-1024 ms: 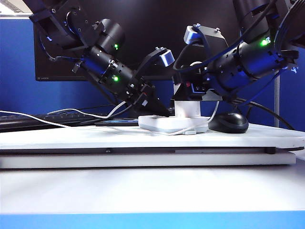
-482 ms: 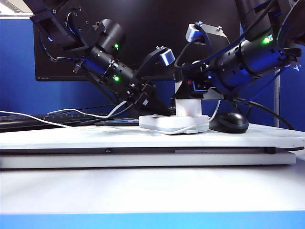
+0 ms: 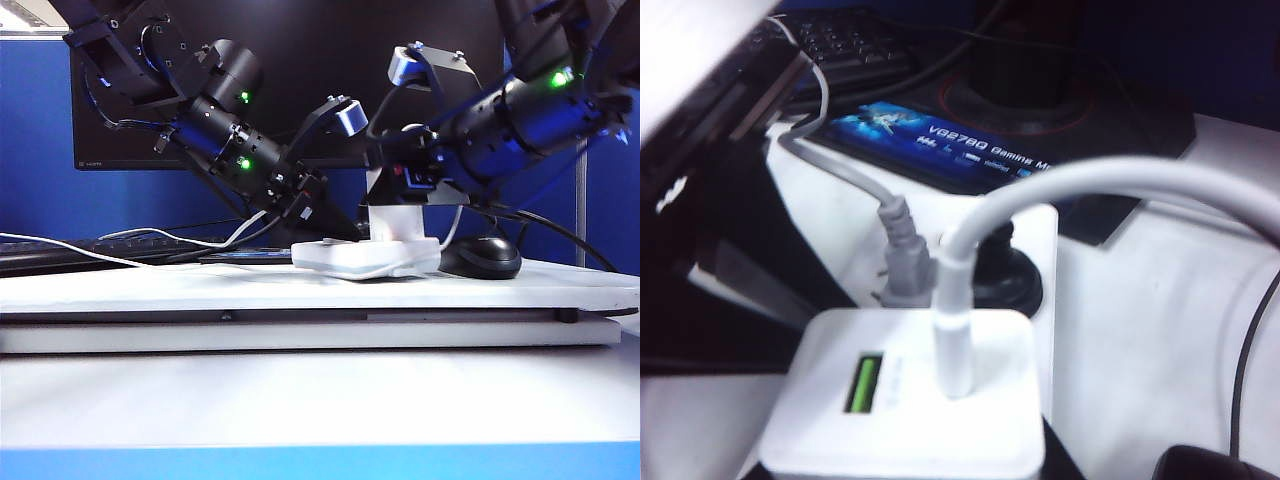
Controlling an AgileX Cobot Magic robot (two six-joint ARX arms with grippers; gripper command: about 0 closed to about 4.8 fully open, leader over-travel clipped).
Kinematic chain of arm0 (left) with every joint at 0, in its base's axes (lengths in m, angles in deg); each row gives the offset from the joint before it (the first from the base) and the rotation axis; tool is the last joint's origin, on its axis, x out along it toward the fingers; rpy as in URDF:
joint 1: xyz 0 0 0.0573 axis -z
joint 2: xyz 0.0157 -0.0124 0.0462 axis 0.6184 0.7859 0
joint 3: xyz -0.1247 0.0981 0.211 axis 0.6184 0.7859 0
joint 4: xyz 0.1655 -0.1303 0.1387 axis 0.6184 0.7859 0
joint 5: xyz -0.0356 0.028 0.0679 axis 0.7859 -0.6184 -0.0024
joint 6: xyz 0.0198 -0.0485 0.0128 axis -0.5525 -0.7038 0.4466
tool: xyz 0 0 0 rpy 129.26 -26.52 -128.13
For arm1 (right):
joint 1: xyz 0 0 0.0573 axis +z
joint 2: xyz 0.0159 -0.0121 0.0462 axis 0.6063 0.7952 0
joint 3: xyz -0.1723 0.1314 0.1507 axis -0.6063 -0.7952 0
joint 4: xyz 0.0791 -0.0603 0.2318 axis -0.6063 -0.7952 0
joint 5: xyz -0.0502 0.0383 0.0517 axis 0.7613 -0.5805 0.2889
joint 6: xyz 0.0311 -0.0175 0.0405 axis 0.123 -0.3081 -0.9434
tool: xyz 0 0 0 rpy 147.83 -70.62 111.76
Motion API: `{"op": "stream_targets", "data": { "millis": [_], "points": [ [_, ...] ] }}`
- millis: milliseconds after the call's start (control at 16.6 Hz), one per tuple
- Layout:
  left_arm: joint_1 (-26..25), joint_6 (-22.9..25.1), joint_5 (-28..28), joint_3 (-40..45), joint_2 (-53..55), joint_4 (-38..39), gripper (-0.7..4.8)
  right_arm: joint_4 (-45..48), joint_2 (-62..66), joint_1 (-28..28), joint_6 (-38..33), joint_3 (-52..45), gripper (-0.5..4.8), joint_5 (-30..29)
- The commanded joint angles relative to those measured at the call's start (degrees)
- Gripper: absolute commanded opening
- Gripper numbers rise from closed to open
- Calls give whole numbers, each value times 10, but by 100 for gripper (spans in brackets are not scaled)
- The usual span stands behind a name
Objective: Unplug the white charger from the socket, then place it next to the socket.
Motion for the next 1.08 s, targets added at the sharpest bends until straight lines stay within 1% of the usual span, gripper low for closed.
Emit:
{"op": "stream_targets", "data": {
  "millis": [60, 181, 422, 482, 663, 843, 964, 1084],
  "points": [
    [0, 0, -22, 9, 14, 51, -6, 108, -18, 3, -17, 33, -1, -31],
    [0, 0, -22, 9, 14, 51, -6, 95, -18, 7, 29, 41, -1, -31],
    [0, 0, -29, 9, 14, 76, -6, 70, -18, 7, 24, 40, -1, -31],
    [0, 0, -29, 7, 14, 93, -6, 70, -18, 7, 24, 40, -1, -32],
    [1, 1, -54, -27, 14, 156, -6, 44, -17, 7, 24, 40, -1, -32],
    [1, 0, -74, -103, 14, 235, -6, 28, -17, 7, 24, 40, -1, -35],
    [1, -3, -74, -129, 14, 259, -6, 27, -17, 7, 24, 40, -1, -35],
    [1, -20, -74, -140, 14, 280, -6, 27, -17, 7, 24, 40, -1, -36]
  ]
}}
